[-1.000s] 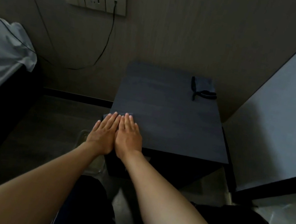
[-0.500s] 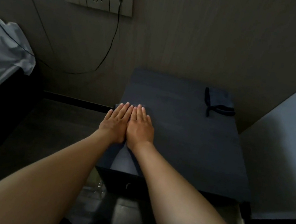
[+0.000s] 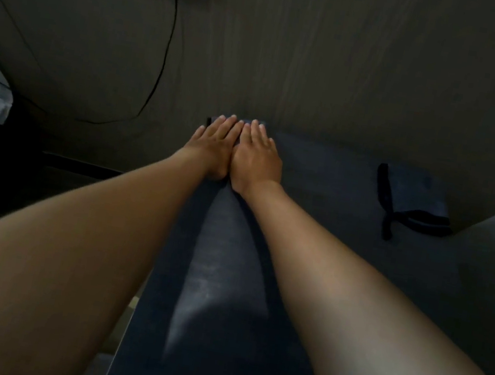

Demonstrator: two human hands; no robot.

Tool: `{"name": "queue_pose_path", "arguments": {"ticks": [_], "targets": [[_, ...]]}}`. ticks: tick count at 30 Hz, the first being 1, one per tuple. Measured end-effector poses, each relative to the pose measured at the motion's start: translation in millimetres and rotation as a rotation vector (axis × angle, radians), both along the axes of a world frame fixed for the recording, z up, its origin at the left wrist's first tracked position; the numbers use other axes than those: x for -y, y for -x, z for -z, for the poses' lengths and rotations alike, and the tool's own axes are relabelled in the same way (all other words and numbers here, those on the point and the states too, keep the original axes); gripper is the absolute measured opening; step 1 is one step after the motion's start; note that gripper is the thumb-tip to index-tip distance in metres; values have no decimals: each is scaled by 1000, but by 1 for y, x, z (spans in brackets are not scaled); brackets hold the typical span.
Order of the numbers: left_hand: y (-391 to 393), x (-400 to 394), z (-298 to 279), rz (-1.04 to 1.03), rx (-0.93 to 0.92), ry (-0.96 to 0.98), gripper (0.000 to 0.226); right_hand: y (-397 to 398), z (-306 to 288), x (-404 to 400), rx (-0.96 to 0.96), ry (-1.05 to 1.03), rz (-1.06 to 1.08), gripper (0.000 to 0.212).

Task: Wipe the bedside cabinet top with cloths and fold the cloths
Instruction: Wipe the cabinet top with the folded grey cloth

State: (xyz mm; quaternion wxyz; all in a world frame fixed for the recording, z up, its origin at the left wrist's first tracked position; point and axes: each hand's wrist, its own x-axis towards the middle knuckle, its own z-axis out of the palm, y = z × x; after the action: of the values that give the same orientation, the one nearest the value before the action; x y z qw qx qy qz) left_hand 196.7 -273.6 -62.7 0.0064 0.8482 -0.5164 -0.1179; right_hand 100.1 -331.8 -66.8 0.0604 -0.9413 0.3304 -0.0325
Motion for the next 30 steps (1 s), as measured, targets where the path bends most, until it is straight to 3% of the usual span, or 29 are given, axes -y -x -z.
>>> {"name": "queue_pose_path", "arguments": {"ticks": [7,15,30], "targets": [[-20,48,-1,-15,35,-52,77,-15,-3,41,-25,6,-2,62],[22,48,1,-30,30,-6,60,24,-6,45,-24,-13,53,55],[157,-69,0,24,1,30,60,158,-5,-74,17,-39,117,55]]}}
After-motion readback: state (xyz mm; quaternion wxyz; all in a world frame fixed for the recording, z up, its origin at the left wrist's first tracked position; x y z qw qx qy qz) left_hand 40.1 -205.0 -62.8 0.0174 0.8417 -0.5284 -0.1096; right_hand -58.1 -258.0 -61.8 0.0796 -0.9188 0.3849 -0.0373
